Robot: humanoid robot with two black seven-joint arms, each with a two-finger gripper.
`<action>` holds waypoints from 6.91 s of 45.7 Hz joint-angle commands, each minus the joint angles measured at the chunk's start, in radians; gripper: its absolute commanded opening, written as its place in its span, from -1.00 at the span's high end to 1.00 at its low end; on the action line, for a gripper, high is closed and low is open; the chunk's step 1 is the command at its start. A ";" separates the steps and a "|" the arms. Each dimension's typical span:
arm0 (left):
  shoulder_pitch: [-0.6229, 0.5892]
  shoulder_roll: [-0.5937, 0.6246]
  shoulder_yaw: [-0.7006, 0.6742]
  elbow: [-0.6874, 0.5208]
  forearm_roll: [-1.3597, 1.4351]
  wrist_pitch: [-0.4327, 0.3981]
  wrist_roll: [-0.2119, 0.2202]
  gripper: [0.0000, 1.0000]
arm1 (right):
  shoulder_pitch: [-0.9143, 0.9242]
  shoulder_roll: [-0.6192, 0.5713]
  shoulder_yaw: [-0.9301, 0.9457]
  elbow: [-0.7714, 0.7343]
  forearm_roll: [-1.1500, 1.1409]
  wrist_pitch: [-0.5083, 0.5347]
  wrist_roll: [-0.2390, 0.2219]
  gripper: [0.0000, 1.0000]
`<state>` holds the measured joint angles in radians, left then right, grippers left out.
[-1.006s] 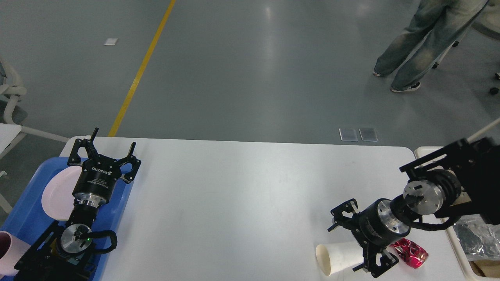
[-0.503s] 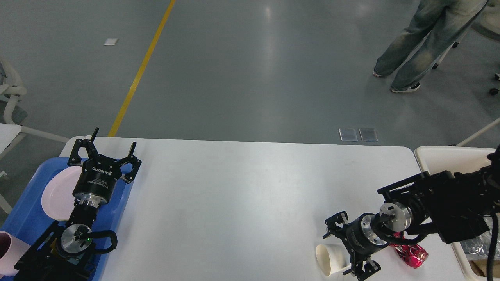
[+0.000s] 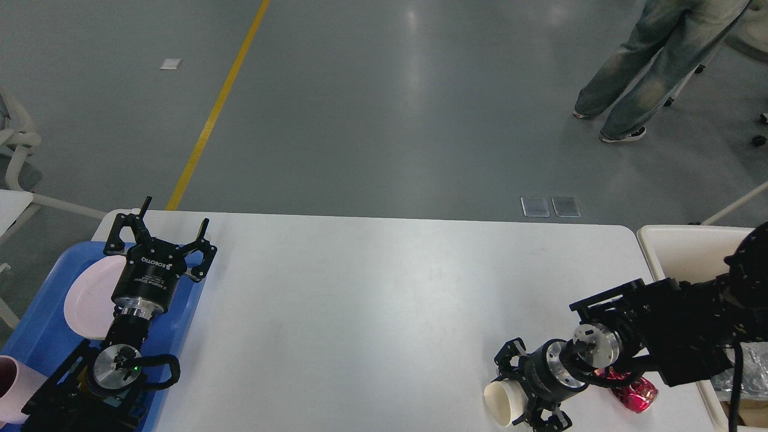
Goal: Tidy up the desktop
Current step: 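Grasp the white paper cup with the right gripper, then lift the paper cup and drop it into the white bin, then raise the right gripper out of the bin toward the red can, then lower the right gripper and grasp the red can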
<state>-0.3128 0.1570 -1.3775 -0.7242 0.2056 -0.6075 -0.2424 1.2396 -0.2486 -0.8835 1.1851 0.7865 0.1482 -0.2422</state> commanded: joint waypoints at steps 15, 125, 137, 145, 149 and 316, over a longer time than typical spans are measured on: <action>0.000 -0.001 0.000 0.000 0.000 0.000 0.000 -0.93 | 0.089 -0.014 0.006 0.077 0.000 0.010 -0.006 1.00; 0.000 0.001 0.000 0.000 0.000 0.000 0.000 -0.93 | -0.520 -0.241 -0.020 -1.020 -0.576 0.080 0.144 1.00; 0.001 -0.001 0.000 -0.001 0.000 0.000 0.000 -0.93 | -0.700 -0.126 -0.006 -1.220 -0.576 0.001 0.143 1.00; 0.000 -0.001 0.000 0.000 0.000 0.000 0.000 -0.93 | -0.729 -0.121 -0.006 -1.223 -0.576 -0.036 0.144 1.00; 0.000 -0.001 0.000 -0.001 0.000 0.000 0.000 -0.93 | -0.740 -0.121 -0.006 -1.228 -0.576 -0.087 0.147 -0.04; 0.000 0.001 0.000 0.000 0.000 0.000 0.000 -0.93 | 0.271 -0.136 -0.411 0.168 -1.303 -0.052 0.219 -0.53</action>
<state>-0.3127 0.1580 -1.3775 -0.7246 0.2056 -0.6072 -0.2424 1.5565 -0.3878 -1.2975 1.3819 -0.5081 0.1272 -0.0229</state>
